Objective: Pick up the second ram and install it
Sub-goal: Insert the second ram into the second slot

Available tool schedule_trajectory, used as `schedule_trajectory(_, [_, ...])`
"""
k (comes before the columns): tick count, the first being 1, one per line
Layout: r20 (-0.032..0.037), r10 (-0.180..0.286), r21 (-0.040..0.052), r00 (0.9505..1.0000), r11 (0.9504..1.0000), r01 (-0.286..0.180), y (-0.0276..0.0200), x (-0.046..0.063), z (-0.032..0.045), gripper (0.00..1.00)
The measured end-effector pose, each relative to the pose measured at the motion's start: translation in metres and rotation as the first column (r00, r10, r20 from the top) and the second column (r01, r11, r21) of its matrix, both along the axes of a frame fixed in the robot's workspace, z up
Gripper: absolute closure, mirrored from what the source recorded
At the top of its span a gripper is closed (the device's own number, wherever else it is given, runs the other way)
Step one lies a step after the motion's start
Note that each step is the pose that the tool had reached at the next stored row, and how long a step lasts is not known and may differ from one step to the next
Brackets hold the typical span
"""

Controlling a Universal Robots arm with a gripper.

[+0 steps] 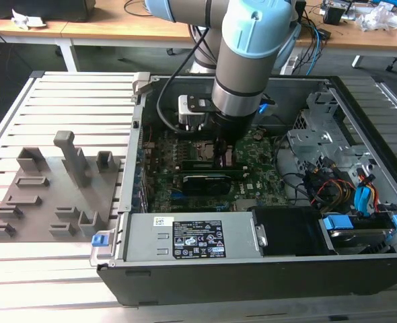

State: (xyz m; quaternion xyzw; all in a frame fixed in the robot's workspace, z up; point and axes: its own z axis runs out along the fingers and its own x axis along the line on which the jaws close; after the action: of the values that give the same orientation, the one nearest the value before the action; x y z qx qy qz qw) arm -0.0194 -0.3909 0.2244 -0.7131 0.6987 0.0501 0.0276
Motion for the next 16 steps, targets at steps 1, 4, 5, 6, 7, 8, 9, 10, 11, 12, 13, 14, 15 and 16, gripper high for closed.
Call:
schedule_trajectory(1, [0.0, 0.0, -0.0002, 1.0, 1.0, 0.0, 0.0001, 0.0001, 0.0, 0.86])
schedule_trajectory(4, [-0.0001, -0.003, -0.0003, 1.0, 1.0, 0.003, 0.0006, 0.0001, -0.0002, 0.86])
schedule_trajectory(5, [-0.0002, -0.004, -0.0003, 1.0, 1.0, 0.004, 0.0008, 0.0001, -0.0004, 0.86])
schedule_trajectory(6, [-0.0002, -0.005, -0.0004, 1.0, 1.0, 0.005, 0.0008, 0.0001, -0.0009, 0.86])
schedule_trajectory(7, [-0.0002, -0.005, -0.0004, 1.0, 1.0, 0.005, 0.0007, 0.0, -0.0012, 0.86])
schedule_trajectory(8, [-0.0002, -0.005, -0.0003, 1.0, 1.0, 0.005, 0.0008, 0.0001, -0.0015, 0.86])
schedule_trajectory(9, [-0.0002, -0.004, -0.0004, 1.0, 1.0, 0.004, 0.0008, 0.0001, -0.0015, 0.86])
schedule_trajectory(10, [-0.0001, -0.003, -0.0003, 1.0, 1.0, 0.003, 0.0008, 0.0001, -0.0016, 0.86])
schedule_trajectory(11, [-0.0001, -0.001, -0.0003, 1.0, 1.0, 0.001, 0.0008, 0.0, -0.0016, 0.86])
schedule_trajectory(12, [-0.0001, 0.0, -0.0002, 1.0, 1.0, 0.0, 0.0008, 0.0, -0.0016, 0.86])
schedule_trajectory(13, [0.0, 0.001, 0.0002, 1.0, 1.0, -0.001, 0.0009, 0.0001, -0.0014, 0.86])
schedule_trajectory(14, [0.0, 0.001, 0.0001, 1.0, 1.0, -0.001, 0.0008, 0.0001, -0.0009, 0.86])
schedule_trajectory(15, [0.0001, 0.001, 0.0, 1.0, 1.0, -0.001, 0.0008, 0.0001, -0.0001, 0.86])
schedule_trajectory(16, [0.0001, 0.001, 0.0002, 1.0, 1.0, -0.001, 0.0009, 0.0001, 0.0002, 0.86])
